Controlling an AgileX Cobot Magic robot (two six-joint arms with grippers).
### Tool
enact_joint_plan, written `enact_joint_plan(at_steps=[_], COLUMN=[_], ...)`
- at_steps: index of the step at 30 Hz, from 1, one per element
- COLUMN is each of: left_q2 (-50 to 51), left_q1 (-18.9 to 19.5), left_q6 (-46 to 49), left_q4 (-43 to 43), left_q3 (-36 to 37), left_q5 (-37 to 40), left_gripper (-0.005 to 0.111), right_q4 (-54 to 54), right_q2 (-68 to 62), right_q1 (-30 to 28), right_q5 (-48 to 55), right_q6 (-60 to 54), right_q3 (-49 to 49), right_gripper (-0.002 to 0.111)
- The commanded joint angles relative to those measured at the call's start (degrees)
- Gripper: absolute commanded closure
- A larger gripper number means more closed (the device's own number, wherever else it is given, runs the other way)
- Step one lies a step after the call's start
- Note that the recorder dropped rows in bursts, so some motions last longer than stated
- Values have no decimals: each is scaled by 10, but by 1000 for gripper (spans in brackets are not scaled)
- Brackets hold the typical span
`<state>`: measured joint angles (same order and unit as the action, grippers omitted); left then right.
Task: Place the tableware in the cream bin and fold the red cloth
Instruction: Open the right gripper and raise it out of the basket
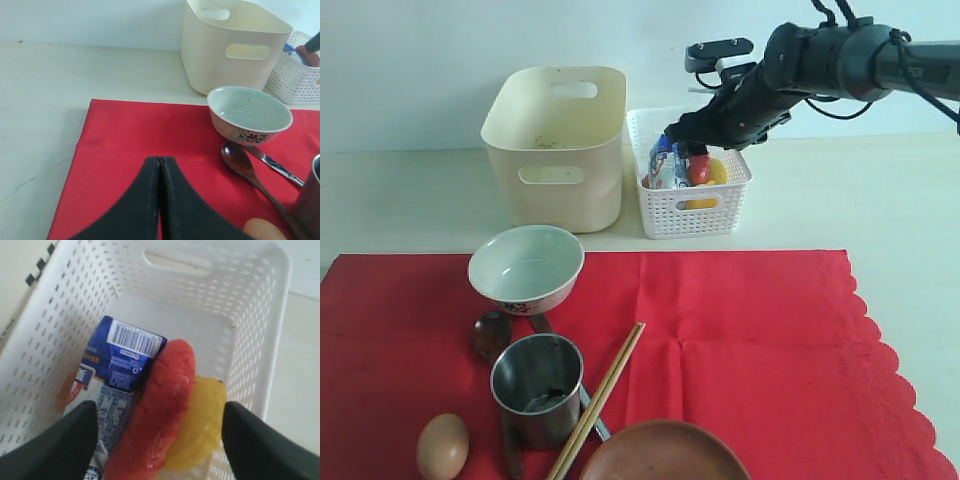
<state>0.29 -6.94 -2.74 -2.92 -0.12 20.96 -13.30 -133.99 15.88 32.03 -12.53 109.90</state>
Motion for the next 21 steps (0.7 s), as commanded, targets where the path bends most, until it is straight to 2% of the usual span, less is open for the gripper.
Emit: enact_joint_plan(at_steps=[1,11,21], left_q2=[-3,-3,-3], left_q1=[2,2,2], left_q6=[-4,-4,-4], left_q4=[-1,-1,-1], left_q3=[1,1,1], left_q5=[-5,-5,-5], left_gripper=[107,107,107], right_q4=[4,3,-34], right_q2=[44,150,320], right_q1=[-3,-3,11], right_q5=[39,177,108], right_q6=[-2,6,-18], right_q3=[5,-21,-266], right_gripper=[36,36,36])
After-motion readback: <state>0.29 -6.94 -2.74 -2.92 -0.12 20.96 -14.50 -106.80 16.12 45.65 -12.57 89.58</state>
